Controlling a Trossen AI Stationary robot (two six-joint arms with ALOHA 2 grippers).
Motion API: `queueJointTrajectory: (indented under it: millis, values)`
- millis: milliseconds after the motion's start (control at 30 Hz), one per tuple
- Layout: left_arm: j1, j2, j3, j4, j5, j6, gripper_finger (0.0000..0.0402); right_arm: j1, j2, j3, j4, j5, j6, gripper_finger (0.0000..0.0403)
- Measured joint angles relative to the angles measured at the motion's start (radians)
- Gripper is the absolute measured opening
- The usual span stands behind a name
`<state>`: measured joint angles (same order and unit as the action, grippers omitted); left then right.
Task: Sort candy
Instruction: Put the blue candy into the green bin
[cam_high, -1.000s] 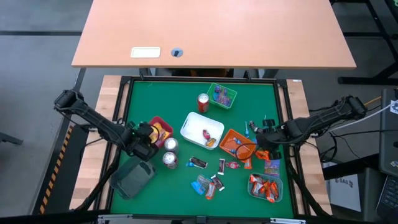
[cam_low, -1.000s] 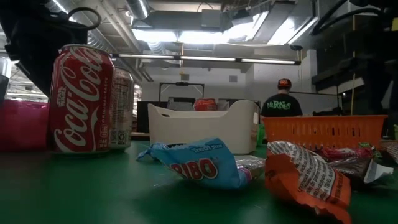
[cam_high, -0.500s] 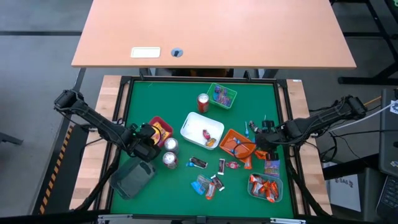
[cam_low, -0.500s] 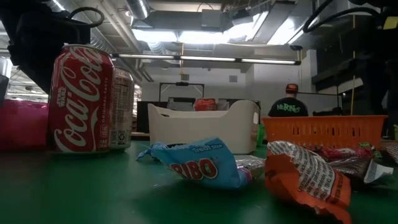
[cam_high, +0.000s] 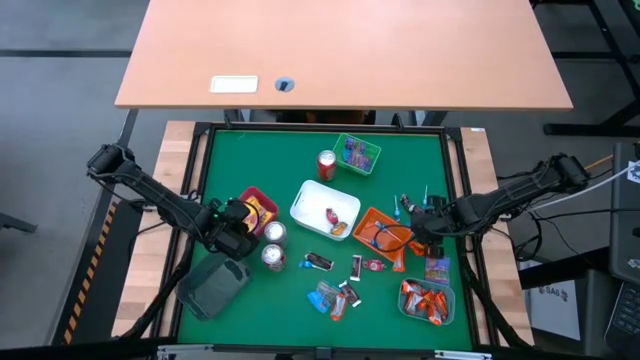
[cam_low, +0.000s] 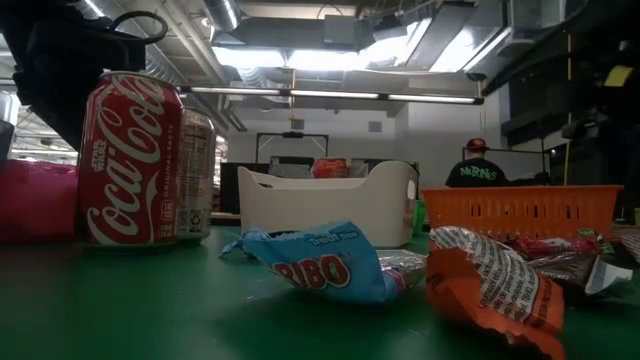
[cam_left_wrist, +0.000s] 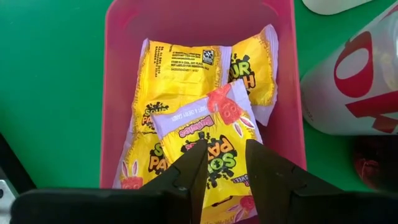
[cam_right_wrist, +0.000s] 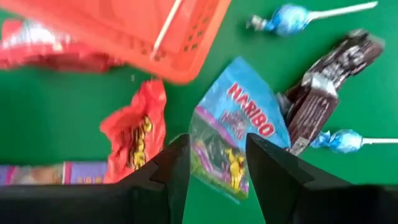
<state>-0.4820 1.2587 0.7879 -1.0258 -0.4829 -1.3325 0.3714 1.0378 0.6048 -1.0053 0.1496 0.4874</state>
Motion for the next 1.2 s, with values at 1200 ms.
queueJointTrajectory:
  millis: [1200]
  values:
    - [0.000, 0.000, 0.000, 0.018, -0.006, 0.001, 0.0099, 0.000, 0.151, -0.129, 0.200, 0.035, 0.188, 0.0019]
